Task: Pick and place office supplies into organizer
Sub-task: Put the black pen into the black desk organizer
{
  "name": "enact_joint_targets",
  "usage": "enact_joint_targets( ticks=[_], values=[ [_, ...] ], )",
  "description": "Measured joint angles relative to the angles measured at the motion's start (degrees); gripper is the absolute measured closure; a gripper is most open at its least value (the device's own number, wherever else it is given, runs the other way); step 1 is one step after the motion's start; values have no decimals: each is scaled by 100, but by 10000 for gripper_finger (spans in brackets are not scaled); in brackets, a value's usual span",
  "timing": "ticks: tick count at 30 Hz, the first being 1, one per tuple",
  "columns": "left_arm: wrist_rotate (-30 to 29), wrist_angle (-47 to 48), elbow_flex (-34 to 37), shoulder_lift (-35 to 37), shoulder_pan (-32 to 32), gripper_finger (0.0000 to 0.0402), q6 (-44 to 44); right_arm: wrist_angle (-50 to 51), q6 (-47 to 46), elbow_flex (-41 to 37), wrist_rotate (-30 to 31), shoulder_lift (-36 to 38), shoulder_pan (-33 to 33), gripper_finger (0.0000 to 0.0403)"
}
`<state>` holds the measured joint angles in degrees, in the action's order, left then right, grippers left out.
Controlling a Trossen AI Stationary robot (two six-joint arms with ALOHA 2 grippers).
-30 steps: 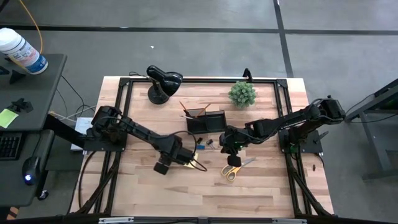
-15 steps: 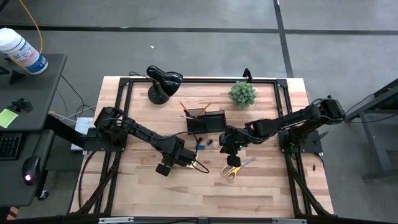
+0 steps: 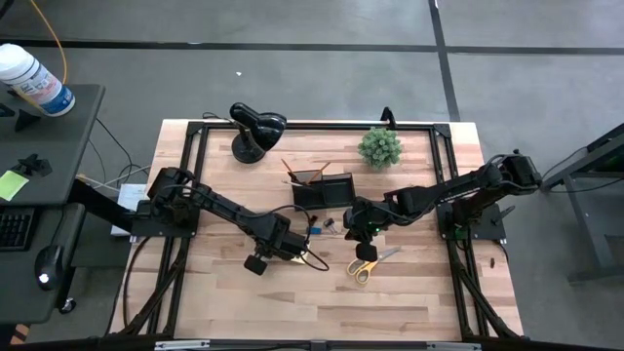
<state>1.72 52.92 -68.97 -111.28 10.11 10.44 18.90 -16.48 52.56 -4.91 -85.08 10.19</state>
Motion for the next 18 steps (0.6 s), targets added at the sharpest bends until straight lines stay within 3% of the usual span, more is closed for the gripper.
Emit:
enact_joint_targets(
  ticks=[18],
  values=[
    [66, 378, -277, -63, 2, 399, -20, 2, -2, 0, -2, 0, 1, 392]
  ],
)
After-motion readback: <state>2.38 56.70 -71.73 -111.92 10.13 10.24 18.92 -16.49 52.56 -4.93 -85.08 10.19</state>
